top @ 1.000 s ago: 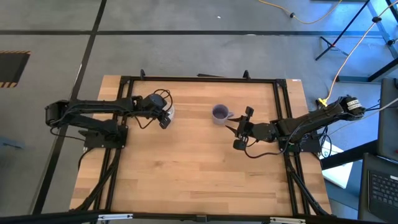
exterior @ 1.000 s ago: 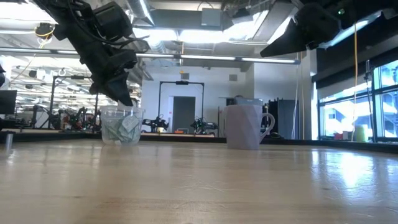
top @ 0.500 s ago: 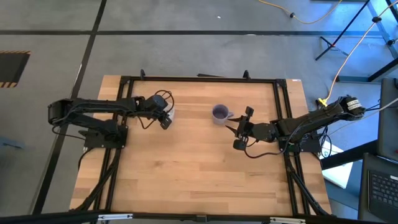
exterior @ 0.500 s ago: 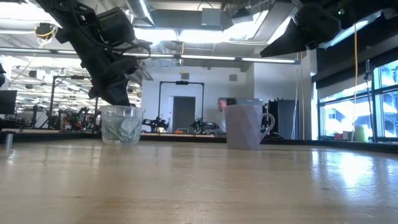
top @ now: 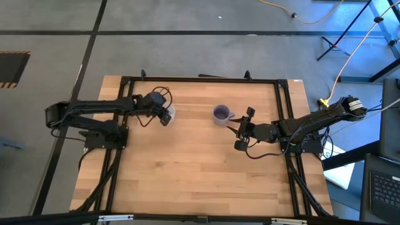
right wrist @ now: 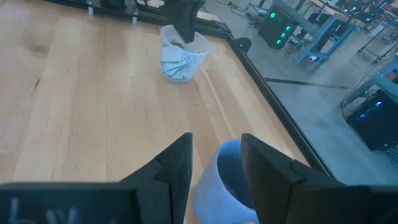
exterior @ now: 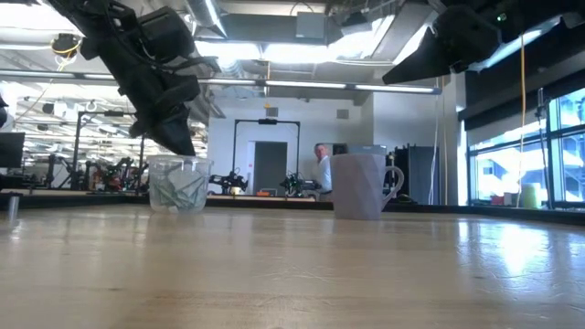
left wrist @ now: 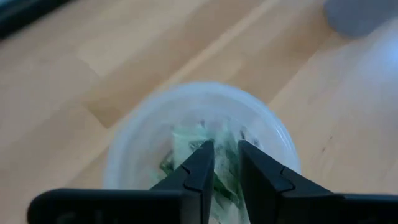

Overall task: Pick and place Stevia / Truvia into bins
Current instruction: Put the green stevia packet into the transparent container, then return to Home Position

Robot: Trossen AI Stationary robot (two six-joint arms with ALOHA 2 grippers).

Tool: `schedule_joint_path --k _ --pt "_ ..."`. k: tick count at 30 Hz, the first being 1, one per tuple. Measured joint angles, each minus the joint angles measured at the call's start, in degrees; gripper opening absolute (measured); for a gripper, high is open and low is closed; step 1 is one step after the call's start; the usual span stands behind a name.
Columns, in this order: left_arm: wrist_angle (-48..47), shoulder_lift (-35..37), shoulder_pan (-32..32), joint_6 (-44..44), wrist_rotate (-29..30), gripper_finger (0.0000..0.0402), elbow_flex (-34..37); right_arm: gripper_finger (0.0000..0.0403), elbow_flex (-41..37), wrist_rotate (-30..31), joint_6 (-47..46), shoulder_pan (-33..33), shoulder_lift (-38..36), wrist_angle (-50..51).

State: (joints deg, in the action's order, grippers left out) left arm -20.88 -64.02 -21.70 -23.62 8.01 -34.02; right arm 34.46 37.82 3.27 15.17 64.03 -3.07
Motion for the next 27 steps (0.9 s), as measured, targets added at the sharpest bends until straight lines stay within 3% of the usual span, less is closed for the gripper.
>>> schedule_joint_path --k 10,15,20,23,27 --pt "0.9 13.7 -4.7 5.7 0.1 0.0065 0.0 0.0139 0.1 -0.7 -1.7 -1.8 -3.1 5.6" --pt "2.4 22.9 -4.4 11.2 0.6 0.0065 0.0 0.0139 -0.2 -8.0 -4.3 -6.1 -8.5 10.4" --pt "2.0 30.9 -3.7 12.4 2.9 0.0065 0.0 0.0139 -4.4 -13.9 -4.9 -9.2 -13.9 10.3" --pt "1.7 34.5 -2.9 12.5 2.9 0.0065 0.4 0.0139 -9.2 -14.0 -6.1 -10.2 -18.2 7.7" --pt "9.3 39.9 -1.5 12.9 1.7 0.0065 6.3 0.0139 -14.4 -16.2 -6.1 -11.3 -25.0 2.9"
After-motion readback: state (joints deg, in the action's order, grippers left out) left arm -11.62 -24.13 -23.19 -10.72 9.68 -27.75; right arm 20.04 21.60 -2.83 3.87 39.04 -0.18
